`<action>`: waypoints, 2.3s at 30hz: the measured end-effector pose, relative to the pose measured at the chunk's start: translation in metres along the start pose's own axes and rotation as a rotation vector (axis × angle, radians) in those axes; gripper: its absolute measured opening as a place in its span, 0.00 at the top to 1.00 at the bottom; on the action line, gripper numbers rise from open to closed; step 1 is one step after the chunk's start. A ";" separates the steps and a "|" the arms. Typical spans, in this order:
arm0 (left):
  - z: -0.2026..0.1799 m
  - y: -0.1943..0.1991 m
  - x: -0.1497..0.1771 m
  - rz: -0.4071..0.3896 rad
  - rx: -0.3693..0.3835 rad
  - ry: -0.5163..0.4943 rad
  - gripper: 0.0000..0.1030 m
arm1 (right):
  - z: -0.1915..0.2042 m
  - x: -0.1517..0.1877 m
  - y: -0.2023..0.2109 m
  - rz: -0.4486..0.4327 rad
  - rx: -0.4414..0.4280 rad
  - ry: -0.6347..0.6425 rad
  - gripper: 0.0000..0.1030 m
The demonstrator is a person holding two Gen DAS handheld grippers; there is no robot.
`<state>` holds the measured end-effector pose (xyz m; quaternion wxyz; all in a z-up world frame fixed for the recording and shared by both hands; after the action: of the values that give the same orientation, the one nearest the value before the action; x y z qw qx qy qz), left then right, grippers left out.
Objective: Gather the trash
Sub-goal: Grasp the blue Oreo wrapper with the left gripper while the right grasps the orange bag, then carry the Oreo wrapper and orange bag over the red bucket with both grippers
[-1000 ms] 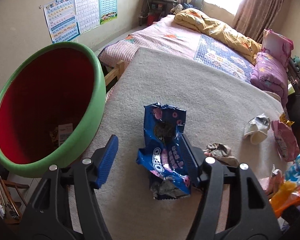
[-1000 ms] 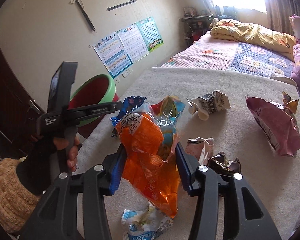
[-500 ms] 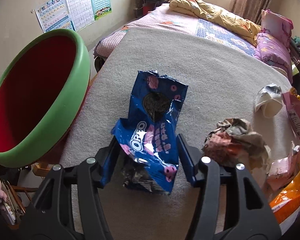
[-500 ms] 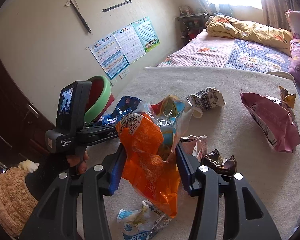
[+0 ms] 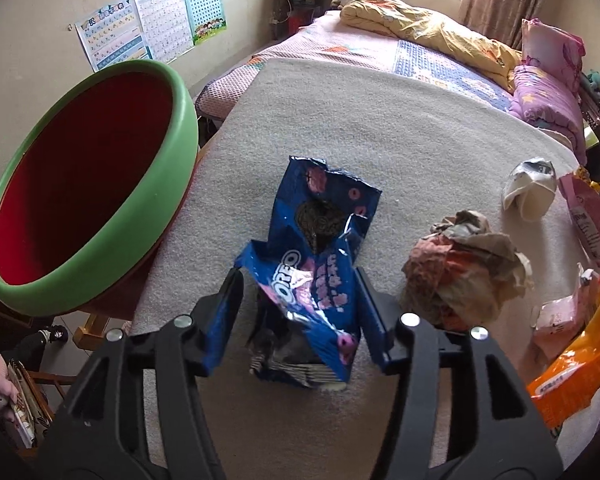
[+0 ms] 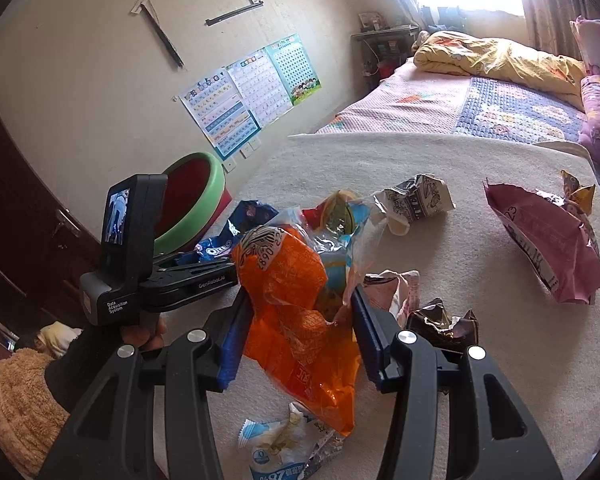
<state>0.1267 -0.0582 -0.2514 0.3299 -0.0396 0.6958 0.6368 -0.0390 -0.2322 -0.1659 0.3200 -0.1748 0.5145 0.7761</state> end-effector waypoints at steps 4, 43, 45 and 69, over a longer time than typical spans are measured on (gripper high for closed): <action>-0.002 0.002 -0.009 -0.012 -0.010 -0.015 0.49 | 0.004 -0.001 -0.002 0.000 -0.005 0.006 0.54; 0.001 0.135 -0.010 -0.299 0.057 0.056 0.82 | 0.025 -0.014 0.013 -0.088 -0.021 0.030 0.54; 0.001 0.141 -0.013 -0.316 0.063 0.052 0.82 | 0.028 -0.018 0.016 -0.104 -0.019 0.031 0.54; 0.084 0.126 -0.027 -0.326 0.087 0.053 0.82 | 0.094 -0.052 -0.034 -0.112 0.000 0.055 0.54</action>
<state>0.1218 0.0323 -0.1268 0.4118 -0.1543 0.7155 0.5429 0.0276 -0.1543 -0.1201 0.3484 -0.2246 0.5128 0.7518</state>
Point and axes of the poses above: each gripper's, at about its wrist camera, not at the fingertips, and y roughly against the way its jaws point, z to its left, x to its underside, the point moved 5 cm from there along -y, roughly the way its jaws point, and after that the axes turned 2 degrees about -y, right-handed, at the moved point
